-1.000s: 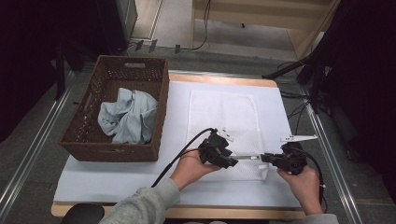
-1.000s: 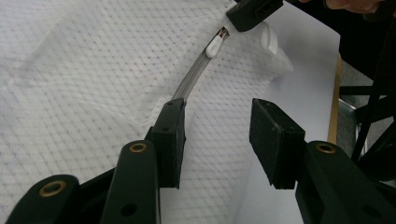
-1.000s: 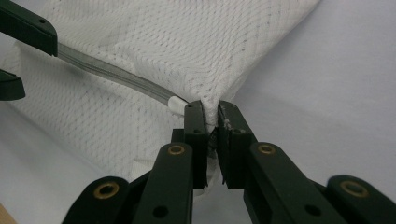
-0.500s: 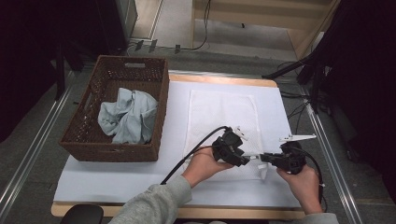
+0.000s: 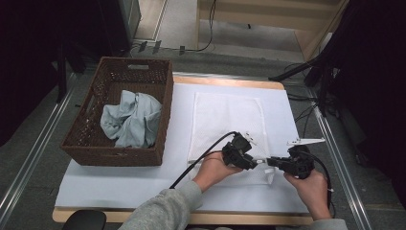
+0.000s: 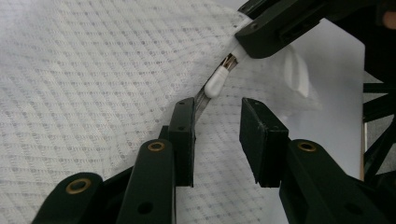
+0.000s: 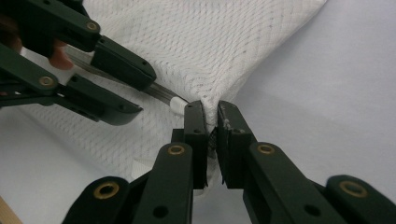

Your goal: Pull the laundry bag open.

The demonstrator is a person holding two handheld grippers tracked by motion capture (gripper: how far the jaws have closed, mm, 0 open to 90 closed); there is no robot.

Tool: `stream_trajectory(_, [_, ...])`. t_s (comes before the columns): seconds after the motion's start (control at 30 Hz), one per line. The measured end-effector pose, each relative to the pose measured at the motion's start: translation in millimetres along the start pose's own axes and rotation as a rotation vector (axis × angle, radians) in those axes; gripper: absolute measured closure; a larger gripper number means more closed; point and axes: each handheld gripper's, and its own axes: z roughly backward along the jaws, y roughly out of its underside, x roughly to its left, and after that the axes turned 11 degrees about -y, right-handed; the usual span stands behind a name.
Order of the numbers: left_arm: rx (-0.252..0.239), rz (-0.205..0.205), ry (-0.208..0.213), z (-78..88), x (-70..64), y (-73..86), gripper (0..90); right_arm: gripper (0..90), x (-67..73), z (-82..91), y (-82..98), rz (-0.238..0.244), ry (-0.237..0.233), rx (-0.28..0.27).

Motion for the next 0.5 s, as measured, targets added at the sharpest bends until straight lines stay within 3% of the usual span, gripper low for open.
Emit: stream_trajectory(0.5, [-0.007, 0.006, 0.012, -14.0, -1.2, -2.4, 66.0, 84.6, 2.0, 0.7, -0.8, 0.003, -0.001, -0.007])
